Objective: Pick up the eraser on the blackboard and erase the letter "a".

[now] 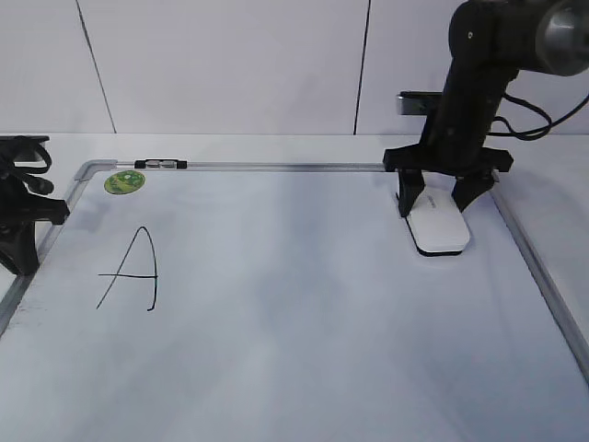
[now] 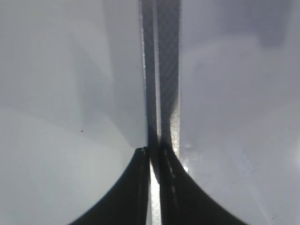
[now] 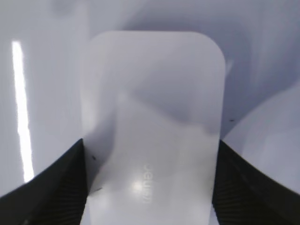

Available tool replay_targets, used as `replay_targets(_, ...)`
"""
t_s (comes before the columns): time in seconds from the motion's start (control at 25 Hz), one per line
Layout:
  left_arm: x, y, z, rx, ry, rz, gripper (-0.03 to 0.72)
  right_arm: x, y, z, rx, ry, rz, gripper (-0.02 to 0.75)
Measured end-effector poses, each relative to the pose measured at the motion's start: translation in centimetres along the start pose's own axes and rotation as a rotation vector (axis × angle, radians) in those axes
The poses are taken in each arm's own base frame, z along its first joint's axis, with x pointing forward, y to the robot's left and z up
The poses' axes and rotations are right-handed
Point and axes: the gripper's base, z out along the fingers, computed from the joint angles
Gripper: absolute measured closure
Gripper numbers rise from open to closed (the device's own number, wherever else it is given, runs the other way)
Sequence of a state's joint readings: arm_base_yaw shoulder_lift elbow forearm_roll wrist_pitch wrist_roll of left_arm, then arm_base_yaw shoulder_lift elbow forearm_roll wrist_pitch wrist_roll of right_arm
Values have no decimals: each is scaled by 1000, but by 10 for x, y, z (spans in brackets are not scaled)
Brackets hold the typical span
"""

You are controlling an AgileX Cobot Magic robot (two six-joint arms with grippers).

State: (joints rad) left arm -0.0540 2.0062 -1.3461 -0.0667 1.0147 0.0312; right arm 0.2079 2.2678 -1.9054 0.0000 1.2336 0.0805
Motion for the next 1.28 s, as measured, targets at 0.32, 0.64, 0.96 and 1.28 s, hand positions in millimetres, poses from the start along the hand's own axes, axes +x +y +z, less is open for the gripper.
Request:
replay_targets(0.32, 0, 0, 0, -1, 2, 1, 671, 1, 13, 0, 12, -3, -32, 200)
replay_targets(0.64, 0, 0, 0, -3, 4, 2, 671, 21, 109, -1, 18, -16, -255, 200)
replay_targets(0.96, 0, 0, 0, -3, 4, 2, 671, 30, 135, -1, 7, -17, -311, 200)
replay_targets(1.28, 0, 0, 0, -3, 4, 2, 671, 29, 136, -14, -15, -43, -303, 200)
